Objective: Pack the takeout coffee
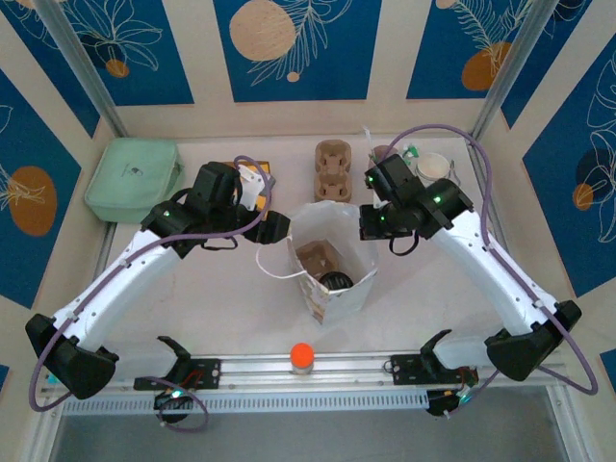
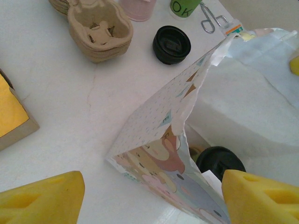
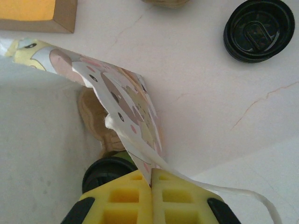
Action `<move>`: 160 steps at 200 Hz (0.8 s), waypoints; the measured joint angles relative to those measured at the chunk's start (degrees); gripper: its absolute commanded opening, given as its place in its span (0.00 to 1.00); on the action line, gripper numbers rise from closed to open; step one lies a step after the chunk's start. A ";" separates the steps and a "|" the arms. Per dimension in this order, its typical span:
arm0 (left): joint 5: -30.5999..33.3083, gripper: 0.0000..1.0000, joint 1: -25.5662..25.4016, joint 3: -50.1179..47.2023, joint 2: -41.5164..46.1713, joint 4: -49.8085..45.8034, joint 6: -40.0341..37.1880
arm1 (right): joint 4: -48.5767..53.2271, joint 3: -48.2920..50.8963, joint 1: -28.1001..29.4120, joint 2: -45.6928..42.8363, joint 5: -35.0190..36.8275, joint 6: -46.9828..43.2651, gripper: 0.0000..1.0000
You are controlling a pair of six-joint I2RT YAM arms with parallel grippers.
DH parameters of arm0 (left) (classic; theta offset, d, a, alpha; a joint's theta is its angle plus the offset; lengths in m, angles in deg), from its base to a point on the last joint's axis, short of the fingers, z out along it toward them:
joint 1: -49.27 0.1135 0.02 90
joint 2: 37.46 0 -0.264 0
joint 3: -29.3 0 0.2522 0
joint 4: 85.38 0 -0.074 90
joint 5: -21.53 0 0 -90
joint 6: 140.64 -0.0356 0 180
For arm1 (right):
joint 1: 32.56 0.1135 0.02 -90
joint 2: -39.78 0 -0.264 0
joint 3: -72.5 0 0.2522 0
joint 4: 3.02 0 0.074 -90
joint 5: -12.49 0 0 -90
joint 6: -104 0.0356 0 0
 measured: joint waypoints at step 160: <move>0.00 0.78 -0.20 0.02 0.00 1.14 0.00 | -1.88 2.99 -4.92 -4.44 -0.26 1.75 0.00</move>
